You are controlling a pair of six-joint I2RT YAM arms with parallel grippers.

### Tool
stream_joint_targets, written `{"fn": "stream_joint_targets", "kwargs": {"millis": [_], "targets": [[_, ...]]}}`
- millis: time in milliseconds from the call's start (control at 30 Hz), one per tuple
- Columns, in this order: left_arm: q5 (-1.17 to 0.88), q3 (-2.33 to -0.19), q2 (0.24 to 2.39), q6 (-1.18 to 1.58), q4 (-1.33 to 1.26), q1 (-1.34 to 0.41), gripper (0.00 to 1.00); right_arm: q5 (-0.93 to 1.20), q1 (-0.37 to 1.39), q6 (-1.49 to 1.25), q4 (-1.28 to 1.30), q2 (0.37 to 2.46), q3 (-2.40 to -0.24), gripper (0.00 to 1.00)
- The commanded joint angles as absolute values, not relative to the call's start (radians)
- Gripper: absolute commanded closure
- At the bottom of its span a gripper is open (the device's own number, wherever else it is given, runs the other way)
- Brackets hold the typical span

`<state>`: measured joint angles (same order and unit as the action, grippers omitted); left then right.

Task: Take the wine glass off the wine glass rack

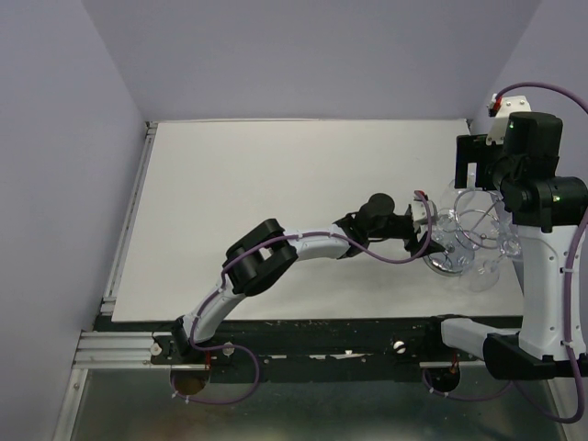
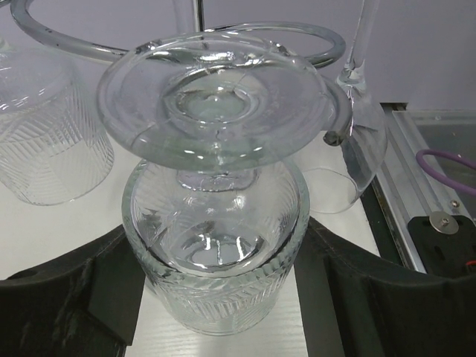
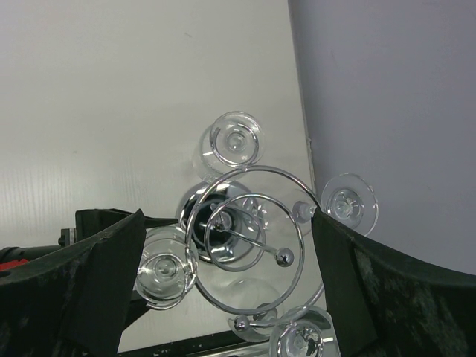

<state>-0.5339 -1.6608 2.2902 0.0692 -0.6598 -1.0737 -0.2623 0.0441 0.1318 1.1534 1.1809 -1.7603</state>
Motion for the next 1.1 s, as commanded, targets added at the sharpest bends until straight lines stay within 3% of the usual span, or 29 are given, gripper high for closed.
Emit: {"fn": "stream_joint_targets", "kwargs": {"millis": [0,1067], "targets": [[-0.537,-1.652,2.223,0.097,-0.673,-1.071,1.0,-0.265,0.04,0.132,1.129,1.175,-1.767,0.0],[-0.555,-1.523,2.092,0.172,-0.795,-1.025,1.0,-0.288,0.04,0.184,1.135,1.238,-1.865,0.0]]}}
